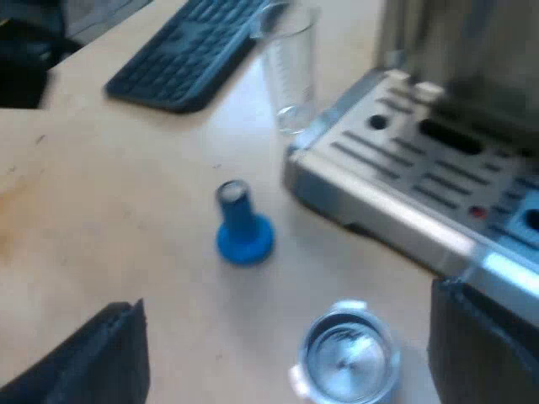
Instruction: Grind coffee beans and then tamp
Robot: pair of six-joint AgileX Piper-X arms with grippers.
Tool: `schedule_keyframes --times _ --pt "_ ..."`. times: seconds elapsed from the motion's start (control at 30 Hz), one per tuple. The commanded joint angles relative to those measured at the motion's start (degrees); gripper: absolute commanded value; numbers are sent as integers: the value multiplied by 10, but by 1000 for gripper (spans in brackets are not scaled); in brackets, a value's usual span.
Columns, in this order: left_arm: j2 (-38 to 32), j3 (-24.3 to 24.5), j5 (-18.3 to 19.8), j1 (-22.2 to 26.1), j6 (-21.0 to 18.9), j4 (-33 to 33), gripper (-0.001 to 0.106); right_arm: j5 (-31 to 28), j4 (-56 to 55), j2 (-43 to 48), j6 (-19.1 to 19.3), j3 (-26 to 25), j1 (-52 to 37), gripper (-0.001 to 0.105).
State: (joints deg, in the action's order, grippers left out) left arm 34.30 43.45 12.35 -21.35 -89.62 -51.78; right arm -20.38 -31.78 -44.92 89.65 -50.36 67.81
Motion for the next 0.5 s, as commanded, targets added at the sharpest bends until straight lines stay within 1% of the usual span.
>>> schedule_keyframes --times 0.03,0.1,0.13,0.2,0.27,0.3,0.33,0.37,0.43,0.5 --pt "-3 29 -2 -1 -5 -6 80 0 -33 2 5 -33 -44 70" --pt "-3 42 -11 -1 -5 -6 80 0 -50 2 10 -50 -76 70" --pt "-3 48 -14 0 -5 -6 80 3 -62 2 18 -59 -93 70" --pt "-3 59 -14 2 -5 -6 80 19 -82 2 28 -73 -122 70" --pt "-3 67 -14 8 -5 -4 80 29 -93 2 29 -77 -138 70" --pt "-3 71 -14 15 -10 0 80 57 -118 2 29 -88 -186 70" --pt "-3 74 -14 27 -19 4 80 67 -126 4 31 -90 -210 70" --pt "-3 75 -14 34 -20 5 80 70 -127 5 32 -90 -218 70" --pt "-3 75 -9 63 -20 7 80 89 -138 6 33 -90 -256 70" --pt "-3 75 0 90 -20 2 80 109 -148 14 47 -90 -295 70"
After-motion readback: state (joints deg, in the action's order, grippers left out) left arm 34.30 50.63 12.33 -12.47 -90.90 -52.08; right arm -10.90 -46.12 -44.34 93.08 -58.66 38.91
